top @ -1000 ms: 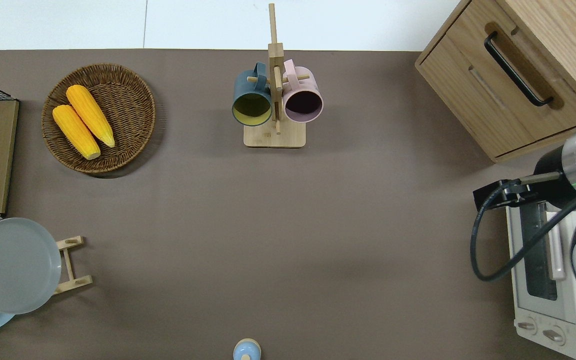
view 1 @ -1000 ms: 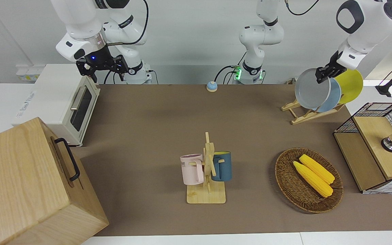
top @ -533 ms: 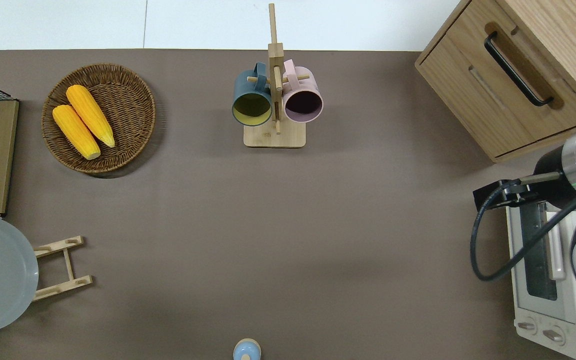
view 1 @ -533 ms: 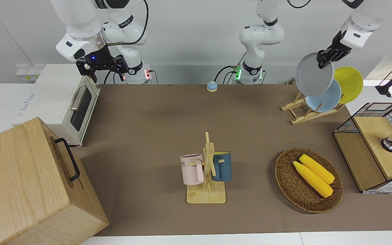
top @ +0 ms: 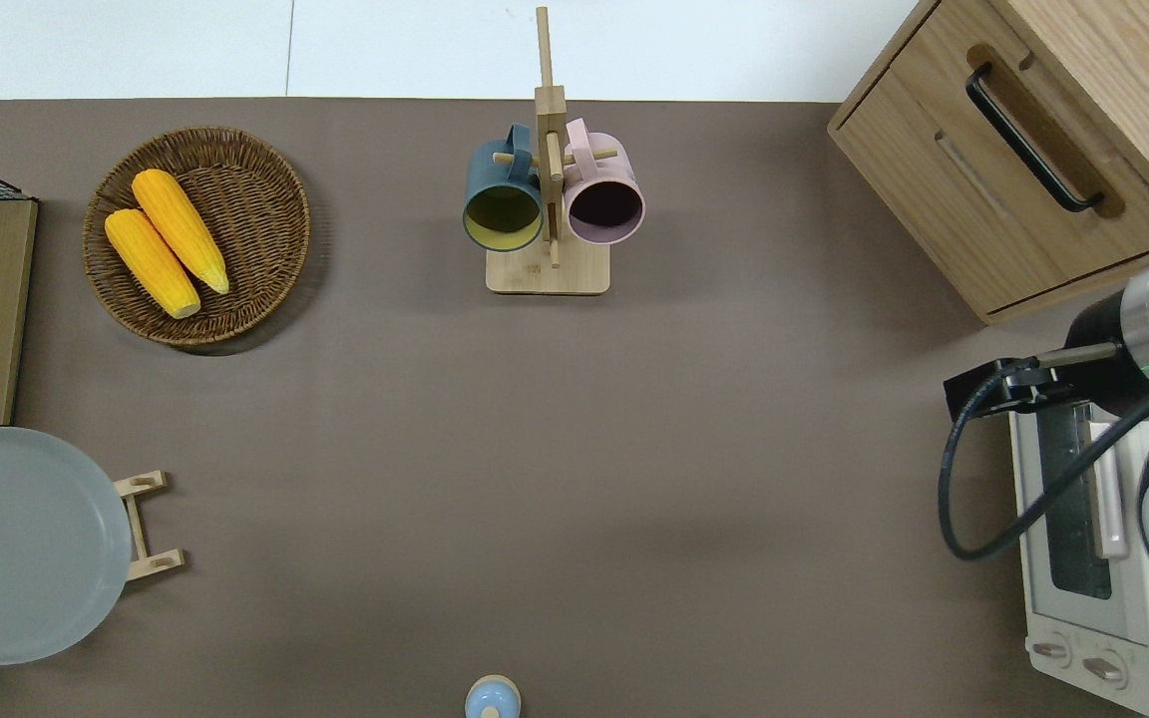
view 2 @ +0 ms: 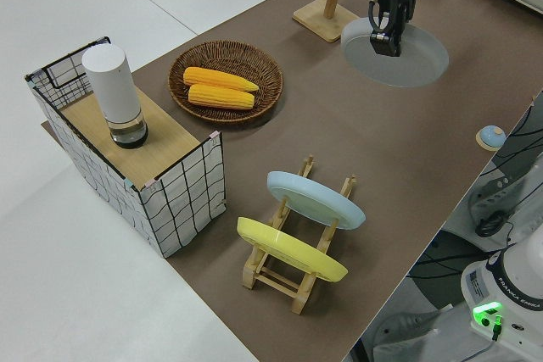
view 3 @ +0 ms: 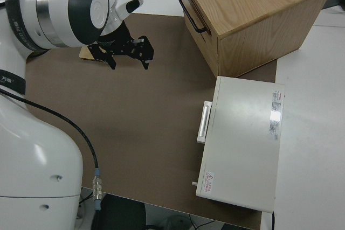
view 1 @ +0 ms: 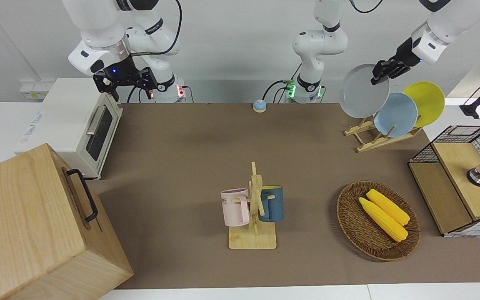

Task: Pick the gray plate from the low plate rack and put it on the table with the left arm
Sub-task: 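Carry the gray plate away from the rack and lower it onto the table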

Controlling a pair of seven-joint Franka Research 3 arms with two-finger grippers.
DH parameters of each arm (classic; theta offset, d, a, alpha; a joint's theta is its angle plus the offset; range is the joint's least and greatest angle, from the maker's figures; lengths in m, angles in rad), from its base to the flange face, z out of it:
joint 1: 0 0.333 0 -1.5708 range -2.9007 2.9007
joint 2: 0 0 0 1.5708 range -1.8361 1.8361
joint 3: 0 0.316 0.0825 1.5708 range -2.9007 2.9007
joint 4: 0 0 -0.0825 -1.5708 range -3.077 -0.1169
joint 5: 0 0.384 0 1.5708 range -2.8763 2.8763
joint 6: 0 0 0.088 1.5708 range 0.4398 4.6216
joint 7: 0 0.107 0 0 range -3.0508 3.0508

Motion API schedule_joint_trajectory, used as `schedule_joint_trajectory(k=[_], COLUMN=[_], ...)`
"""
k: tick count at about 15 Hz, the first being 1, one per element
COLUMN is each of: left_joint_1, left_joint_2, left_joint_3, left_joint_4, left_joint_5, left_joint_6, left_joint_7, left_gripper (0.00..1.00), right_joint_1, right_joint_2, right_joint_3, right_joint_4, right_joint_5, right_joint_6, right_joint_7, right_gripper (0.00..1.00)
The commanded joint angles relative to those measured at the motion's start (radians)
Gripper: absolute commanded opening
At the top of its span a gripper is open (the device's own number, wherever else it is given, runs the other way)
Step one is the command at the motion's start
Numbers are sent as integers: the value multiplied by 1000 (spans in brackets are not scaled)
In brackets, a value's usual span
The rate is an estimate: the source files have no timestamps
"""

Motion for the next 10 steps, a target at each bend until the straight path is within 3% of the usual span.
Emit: schedule_joint_trajectory(k=[1,6,10], left_joint_1=[-18,-60,-98], left_joint_2=[31,80,102], left_joint_3=[11,-4,-17], left_joint_4=[-57,-139,-193], left_joint_5=[-131,-240,-245], left_joint_6=[5,92,163], left_joint_7=[-15,1,1], left_gripper=[31,29,20], right_joint_1=[-23,-23,-23], right_joint_2=[-2,-2,-2], right_joint_3=[20,20,21], right_joint_4=[7,7,7], right_joint_5=[-5,-5,-5], right_joint_6=[-11,-12,-11], right_joint_7=[12,12,12], right_gripper=[983,983,983])
